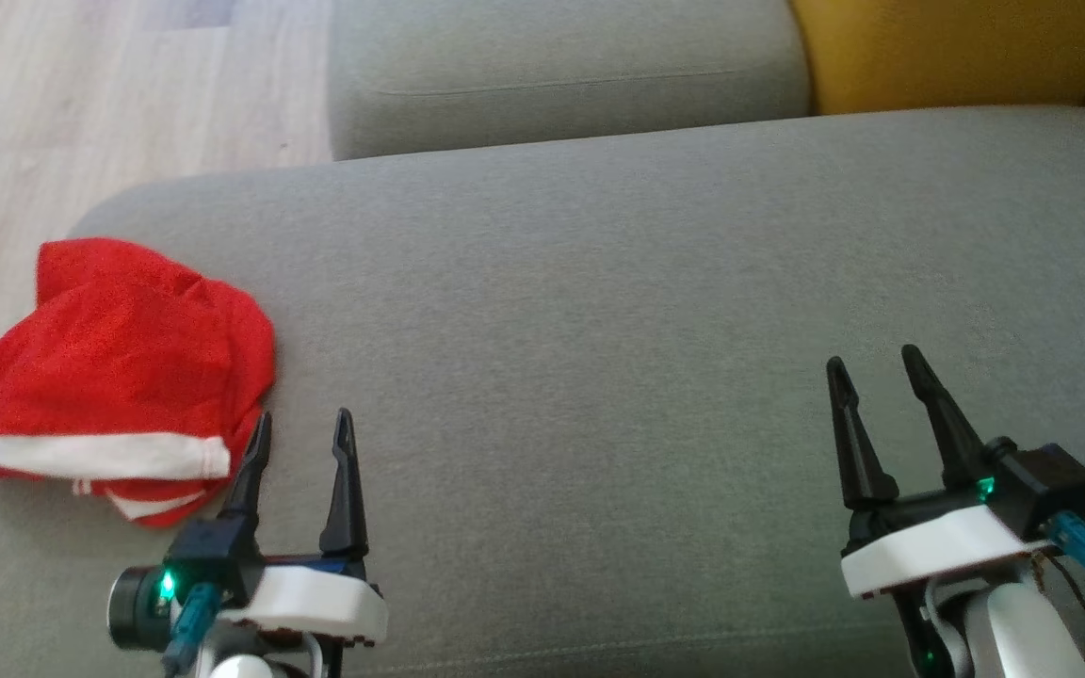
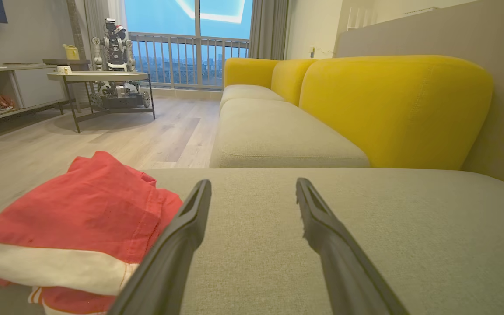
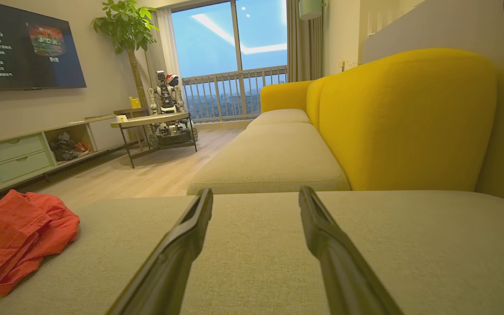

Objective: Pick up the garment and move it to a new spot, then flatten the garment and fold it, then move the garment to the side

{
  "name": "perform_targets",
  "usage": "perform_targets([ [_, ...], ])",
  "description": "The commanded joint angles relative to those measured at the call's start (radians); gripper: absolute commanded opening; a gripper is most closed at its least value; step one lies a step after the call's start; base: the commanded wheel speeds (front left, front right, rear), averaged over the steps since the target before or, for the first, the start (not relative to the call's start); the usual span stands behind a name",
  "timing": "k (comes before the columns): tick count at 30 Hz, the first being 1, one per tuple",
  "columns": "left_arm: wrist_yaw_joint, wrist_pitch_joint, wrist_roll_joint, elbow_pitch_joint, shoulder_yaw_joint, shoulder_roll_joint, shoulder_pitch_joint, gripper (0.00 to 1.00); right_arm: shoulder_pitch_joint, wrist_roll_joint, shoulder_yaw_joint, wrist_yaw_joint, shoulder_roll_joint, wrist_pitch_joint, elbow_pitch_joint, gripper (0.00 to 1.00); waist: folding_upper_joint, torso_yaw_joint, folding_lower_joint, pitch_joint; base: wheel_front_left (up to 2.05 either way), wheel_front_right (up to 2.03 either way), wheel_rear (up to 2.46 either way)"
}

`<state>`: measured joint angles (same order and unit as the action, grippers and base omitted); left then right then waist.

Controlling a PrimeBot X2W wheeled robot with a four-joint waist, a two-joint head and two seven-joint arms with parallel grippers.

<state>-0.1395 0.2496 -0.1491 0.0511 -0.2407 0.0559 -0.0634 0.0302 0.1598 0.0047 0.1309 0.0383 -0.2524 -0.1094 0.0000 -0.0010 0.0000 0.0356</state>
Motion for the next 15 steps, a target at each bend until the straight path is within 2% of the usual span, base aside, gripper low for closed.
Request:
perform_targets([
  [1, 0.001, 0.012, 0.008, -0.029, 0.037, -0.005, 0.032, 1.00, 0.028, 0.010, 0.029, 0.000, 0.012, -0.009, 0.033, 1.00, 0.0000, 0.021, 0.0000, 0.001, 0.00, 0.00, 0.00],
  [15, 0.001, 0.012, 0.037, -0.021, 0.075, -0.006, 0.017, 1.00, -0.004, 0.024, 0.082, 0.000, 0.012, -0.009, 0.039, 1.00, 0.0000, 0.228, 0.0000, 0.004, 0.00, 0.00, 0.00],
])
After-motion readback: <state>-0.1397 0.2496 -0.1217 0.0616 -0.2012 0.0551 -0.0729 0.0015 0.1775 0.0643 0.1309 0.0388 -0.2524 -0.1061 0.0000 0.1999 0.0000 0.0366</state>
